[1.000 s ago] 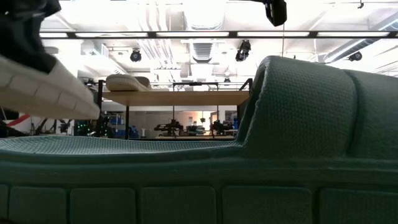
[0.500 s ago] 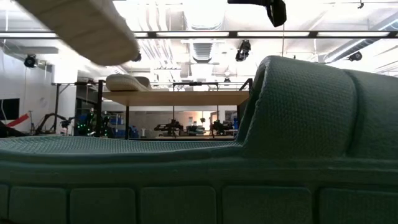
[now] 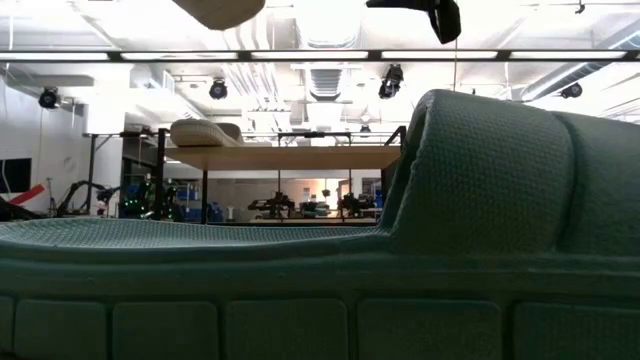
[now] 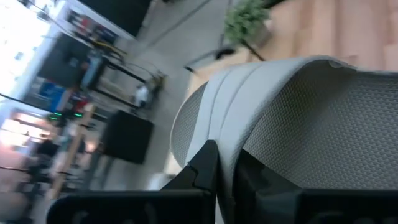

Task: Pick and place slides into the shelf
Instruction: Put the gray slipper on the shelf

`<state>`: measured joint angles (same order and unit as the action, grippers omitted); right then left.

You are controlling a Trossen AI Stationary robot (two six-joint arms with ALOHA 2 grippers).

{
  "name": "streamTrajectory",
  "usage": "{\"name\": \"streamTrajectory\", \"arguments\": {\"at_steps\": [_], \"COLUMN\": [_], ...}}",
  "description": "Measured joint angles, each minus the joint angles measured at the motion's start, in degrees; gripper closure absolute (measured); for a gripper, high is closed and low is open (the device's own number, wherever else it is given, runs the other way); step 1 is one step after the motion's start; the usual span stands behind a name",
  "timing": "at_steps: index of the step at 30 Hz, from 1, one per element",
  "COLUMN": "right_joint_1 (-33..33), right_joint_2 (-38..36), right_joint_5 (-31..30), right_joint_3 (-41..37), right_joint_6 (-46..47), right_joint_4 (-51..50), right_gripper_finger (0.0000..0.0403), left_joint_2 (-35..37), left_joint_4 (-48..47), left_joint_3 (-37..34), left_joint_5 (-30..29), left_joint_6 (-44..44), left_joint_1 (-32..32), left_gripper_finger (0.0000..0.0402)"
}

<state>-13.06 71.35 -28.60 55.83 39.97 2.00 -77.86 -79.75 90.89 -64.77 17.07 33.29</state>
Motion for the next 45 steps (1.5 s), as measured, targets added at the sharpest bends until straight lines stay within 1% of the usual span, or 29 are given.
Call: {"name": "streamTrajectory", "arguments": {"at_steps": [4,9,14,17,21,28,33,37,41,45], "right_joint_1": [0.0,0.0,0.0,0.0,0.0,0.0,-0.2,-0.2,-0.2,-0.3], "right_joint_2": [0.0,0.0,0.0,0.0,0.0,0.0,0.1,0.1,1.2,5.0], "right_joint_5": [0.0,0.0,0.0,0.0,0.0,3.6,4.5,4.6,3.3,1.9], "right_joint_3": [0.0,0.0,0.0,0.0,0.0,0.2,3.5,9.2,17.0,26.2], "right_joint_6": [0.0,0.0,0.5,1.3,1.4,-3.5,-10.1,-16.6,-21.4,-24.7], "right_joint_4": [0.0,0.0,0.0,0.0,0.1,1.2,1.2,-4.8,-16.1,-28.5], "right_gripper_finger": [0.0241,0.0241,0.0241,0.0241,0.0241,0.0241,0.0241,0.0241,0.0241,0.0241], "left_joint_2": [0.1,0.0,0.1,0.1,0.1,0.0,0.0,0.0,-0.1,-0.4], "left_joint_4": [-0.1,0.1,2.3,2.8,3.5,13.4,21.0,22.7,22.7,23.1], "left_joint_3": [1.6,2.8,3.3,4.3,6.2,10.9,12.6,12.3,11.7,11.6], "left_joint_5": [-3.3,-3.7,-6.2,-6.3,-6.3,-6.3,-6.0,-5.6,-5.2,-3.2], "left_joint_6": [-5.7,-12.6,-16.5,-16.7,-21.0,-31.7,-38.6,-40.4,-40.3,-39.9], "left_joint_1": [-1.5,-4.0,-6.7,-8.8,-11.5,-15.6,-18.1,-19.2,-20.3,-21.8], "left_gripper_finger": [0.0400,0.0400,0.0400,0.0400,0.0400,0.0400,0.0400,0.0400,0.0400,0.0400]}}
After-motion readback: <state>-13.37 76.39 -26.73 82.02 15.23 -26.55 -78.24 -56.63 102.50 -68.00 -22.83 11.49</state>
